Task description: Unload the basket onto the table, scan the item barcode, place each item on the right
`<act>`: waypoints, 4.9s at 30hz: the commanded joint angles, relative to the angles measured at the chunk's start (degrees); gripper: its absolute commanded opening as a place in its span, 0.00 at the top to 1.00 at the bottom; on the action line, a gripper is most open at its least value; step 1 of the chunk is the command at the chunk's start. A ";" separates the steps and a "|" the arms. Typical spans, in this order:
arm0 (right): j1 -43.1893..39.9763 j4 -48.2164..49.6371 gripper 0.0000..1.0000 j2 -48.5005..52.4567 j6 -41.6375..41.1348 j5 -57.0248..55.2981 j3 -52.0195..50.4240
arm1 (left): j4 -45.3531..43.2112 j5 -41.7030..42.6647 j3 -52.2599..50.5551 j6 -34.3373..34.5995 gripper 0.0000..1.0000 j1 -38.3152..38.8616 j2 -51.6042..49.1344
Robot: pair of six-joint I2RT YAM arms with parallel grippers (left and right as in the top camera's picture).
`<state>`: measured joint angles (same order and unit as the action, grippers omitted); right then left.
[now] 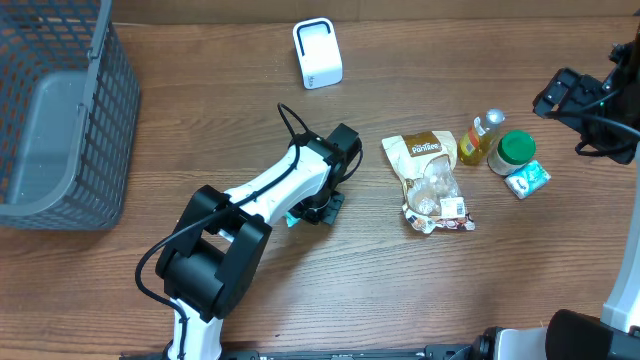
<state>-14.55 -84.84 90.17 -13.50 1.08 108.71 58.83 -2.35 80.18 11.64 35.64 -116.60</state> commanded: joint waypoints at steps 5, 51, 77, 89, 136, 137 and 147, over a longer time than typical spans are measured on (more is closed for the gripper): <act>-0.04 0.28 0.00 -0.63 -0.22 -0.35 1.14 | 0.63 -2.19 0.85 0.39 0.96 -2.58 -0.37; -0.04 0.28 0.00 -0.63 -0.22 -0.35 1.14 | -4.20 17.25 6.12 -10.38 0.66 -22.45 -0.31; -0.04 0.28 0.00 -0.63 -0.22 -0.35 1.14 | 3.52 24.87 1.05 -9.49 0.76 -22.38 -0.28; -0.04 0.28 0.00 -0.63 -0.22 -0.35 1.14 | 7.28 19.43 13.73 -9.53 0.37 -22.75 -0.28; -0.04 0.28 0.00 -0.63 -0.22 -0.35 1.14 | -11.39 17.44 -4.20 -10.58 0.47 -22.43 -0.31; -0.04 0.28 0.00 -0.63 -0.22 -0.35 1.14 | -11.63 17.42 -4.44 -10.58 0.47 -22.43 -0.31; -0.04 0.28 0.00 -0.63 -0.22 -0.35 1.14 | -14.23 17.40 -6.23 -10.36 0.47 -21.18 -0.31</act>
<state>-14.52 -84.84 90.17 -13.50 1.06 108.71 45.52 16.10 76.03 2.35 13.06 -115.28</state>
